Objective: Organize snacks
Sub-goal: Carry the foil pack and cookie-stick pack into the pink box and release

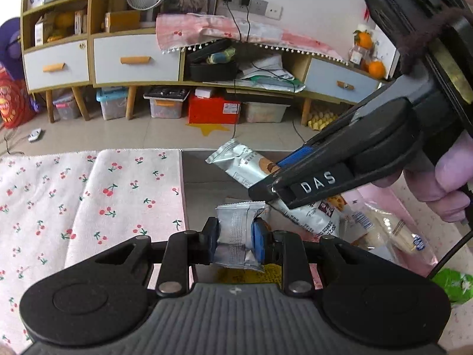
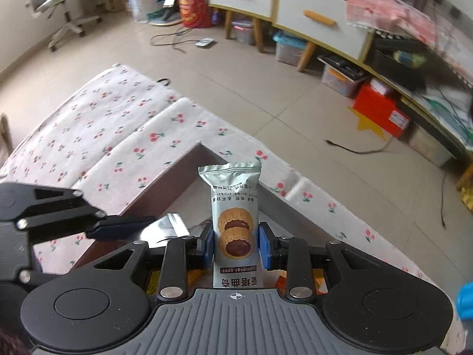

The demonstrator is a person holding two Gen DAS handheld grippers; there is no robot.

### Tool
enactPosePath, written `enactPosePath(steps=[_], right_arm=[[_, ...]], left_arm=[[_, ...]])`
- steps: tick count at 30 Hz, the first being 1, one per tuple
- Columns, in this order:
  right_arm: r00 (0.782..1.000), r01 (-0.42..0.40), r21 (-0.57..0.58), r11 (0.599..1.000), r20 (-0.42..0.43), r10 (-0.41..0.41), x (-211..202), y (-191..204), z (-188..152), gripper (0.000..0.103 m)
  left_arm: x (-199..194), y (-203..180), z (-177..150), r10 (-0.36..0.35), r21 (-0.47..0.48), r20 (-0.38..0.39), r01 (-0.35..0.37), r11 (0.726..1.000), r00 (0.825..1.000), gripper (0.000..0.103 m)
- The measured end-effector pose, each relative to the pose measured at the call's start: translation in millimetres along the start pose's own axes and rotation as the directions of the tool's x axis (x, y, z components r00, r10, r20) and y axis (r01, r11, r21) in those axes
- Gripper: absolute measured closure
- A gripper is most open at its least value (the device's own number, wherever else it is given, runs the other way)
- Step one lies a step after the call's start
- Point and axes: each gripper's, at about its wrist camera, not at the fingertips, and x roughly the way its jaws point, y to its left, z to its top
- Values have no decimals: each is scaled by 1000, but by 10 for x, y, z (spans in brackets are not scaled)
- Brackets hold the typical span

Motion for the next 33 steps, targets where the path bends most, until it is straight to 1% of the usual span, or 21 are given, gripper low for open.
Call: enactPosePath(steps=[4, 9, 11, 14, 15, 18, 21, 22, 25, 27, 29, 31, 33], right_arm=[[999, -24, -33, 999, -32, 23, 7, 13, 9, 73], [998, -30, -57, 998, -54, 27, 32, 42, 59, 73], [997, -50, -80, 996, -69, 45, 48, 96, 83, 73], [995, -36, -131, 991, -94, 23, 94, 193, 131, 73], [995, -26, -144, 989, -99, 12, 109, 215, 146, 72], [996, -20, -132, 991, -87, 9, 98, 204, 167, 70], [998, -39, -75, 996, -60, 34, 26, 114, 157, 63], [998, -39, -65, 997, -55, 36, 1, 85, 143, 63], [998, -30, -61, 998, -58, 27, -45, 22, 79, 63], [998, -24, -64, 998, -66, 20, -61, -4, 23, 63], [997, -29, -84, 996, -79, 22, -57, -2, -35, 66], [995, -23, -114, 993, -100, 12, -25, 13, -95, 70], [995, 8, -144, 989, -95, -22, 4, 29, -137, 70]], left_arm=[[-22, -8, -20, -9, 15, -8, 9, 1000, 1000, 79], [-15, 9, 6, -16, 27, -22, 17, 999, 1000, 78], [-21, 7, -2, -22, 38, -25, 22, 999, 999, 78], [-18, 10, -9, -21, 53, -27, 22, 998, 999, 78], [-23, 16, -13, -24, 50, -26, 25, 998, 999, 78], [-11, 32, -3, -33, 35, -24, 33, 999, 999, 78], [-6, 35, -8, -35, 32, -21, 36, 999, 999, 78], [-6, 36, -10, -37, 30, -20, 37, 999, 999, 77], [-5, 29, -5, -43, 32, -22, 43, 999, 999, 72], [-3, 17, -3, -49, 39, -28, 50, 998, 998, 62], [-7, -14, -14, -44, 51, -26, 45, 998, 999, 58], [0, -31, -22, -41, 63, -31, 43, 997, 999, 57], [2, -34, -27, -36, 75, -30, 38, 996, 999, 57]])
